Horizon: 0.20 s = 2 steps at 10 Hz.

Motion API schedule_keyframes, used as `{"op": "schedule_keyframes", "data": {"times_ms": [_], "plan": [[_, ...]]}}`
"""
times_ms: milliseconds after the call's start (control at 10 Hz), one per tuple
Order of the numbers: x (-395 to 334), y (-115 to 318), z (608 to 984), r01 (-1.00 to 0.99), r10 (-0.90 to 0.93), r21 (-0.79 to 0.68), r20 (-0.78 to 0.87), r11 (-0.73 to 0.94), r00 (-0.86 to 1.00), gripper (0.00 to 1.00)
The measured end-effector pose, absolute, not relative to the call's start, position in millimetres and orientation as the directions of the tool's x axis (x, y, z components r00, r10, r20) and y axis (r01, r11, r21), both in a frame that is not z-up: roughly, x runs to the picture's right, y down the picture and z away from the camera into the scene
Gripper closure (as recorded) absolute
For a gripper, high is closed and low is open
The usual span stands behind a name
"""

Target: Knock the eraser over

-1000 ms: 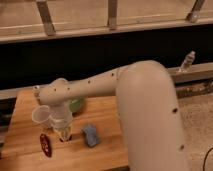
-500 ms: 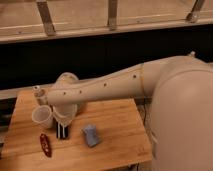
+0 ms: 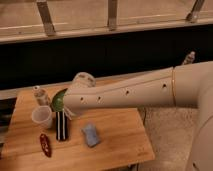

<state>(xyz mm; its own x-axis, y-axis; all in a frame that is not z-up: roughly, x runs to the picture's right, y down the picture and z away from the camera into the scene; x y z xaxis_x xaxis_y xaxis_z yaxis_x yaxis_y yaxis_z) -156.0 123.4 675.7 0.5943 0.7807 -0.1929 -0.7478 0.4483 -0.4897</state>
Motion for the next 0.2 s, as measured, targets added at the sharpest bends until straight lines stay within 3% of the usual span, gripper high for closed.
{"op": "schedule_keyframes", "data": {"times_ms": [200], "plan": [[-157.9, 124.0, 675.1, -0.746, 0.779, -0.492, -0.192, 0.449, 0.596, 0.81]]}}
